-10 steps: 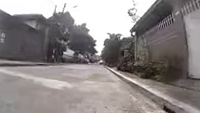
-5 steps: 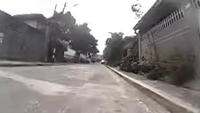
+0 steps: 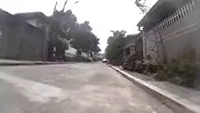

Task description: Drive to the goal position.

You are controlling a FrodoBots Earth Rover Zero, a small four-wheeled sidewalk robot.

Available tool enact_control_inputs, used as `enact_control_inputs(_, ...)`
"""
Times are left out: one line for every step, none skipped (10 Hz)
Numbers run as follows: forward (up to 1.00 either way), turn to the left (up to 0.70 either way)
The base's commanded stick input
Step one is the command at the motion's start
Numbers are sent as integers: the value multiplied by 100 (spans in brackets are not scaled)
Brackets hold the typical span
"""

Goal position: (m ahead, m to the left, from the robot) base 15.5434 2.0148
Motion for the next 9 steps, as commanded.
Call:
enact_control_inputs(70,-35)
enact_control_inputs(70,-35)
enact_control_inputs(70,-35)
enact_control_inputs(70,-33)
enact_control_inputs(70,-20)
enact_control_inputs(70,-9)
enact_control_inputs(70,0)
enact_control_inputs(70,0)
enact_control_inputs(70,0)
